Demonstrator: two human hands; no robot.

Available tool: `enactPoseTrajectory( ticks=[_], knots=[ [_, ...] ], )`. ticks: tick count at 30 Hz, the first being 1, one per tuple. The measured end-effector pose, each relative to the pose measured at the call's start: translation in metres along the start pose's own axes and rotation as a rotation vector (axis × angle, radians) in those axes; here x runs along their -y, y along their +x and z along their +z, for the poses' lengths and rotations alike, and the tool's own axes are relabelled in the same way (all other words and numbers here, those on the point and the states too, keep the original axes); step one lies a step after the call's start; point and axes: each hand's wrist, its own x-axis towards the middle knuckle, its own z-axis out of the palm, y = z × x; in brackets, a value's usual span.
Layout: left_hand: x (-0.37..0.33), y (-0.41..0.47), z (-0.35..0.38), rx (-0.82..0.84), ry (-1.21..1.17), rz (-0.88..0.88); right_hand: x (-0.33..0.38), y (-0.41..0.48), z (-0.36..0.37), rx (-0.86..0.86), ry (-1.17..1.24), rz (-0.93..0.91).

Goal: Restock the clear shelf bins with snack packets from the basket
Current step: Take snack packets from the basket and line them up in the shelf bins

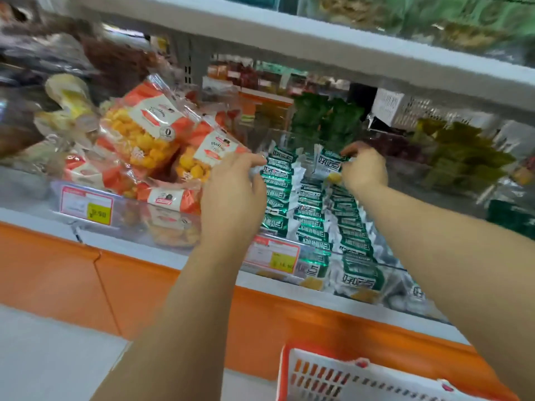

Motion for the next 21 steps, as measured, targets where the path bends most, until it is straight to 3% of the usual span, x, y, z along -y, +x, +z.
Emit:
enactPoseTrajectory(
  ticks=[8, 13, 21],
  knots=[
    [0.012, -0.006, 0.01, -0.049, 0.028, 0.04, 0.002, 0.036, 0.048, 0.05, -0.11, -0.064],
    [0.012, -0.009, 0.012, -0.055, 0.048, 0.035, -0.018, 0.029, 0.06, -0.132, -0.441, -0.339],
    [0.014, -0.011, 0.014, -0.064, 0.082, 0.066, -0.002, 0.025, 0.068, 0.348, -0.35, -0.547]
  ],
)
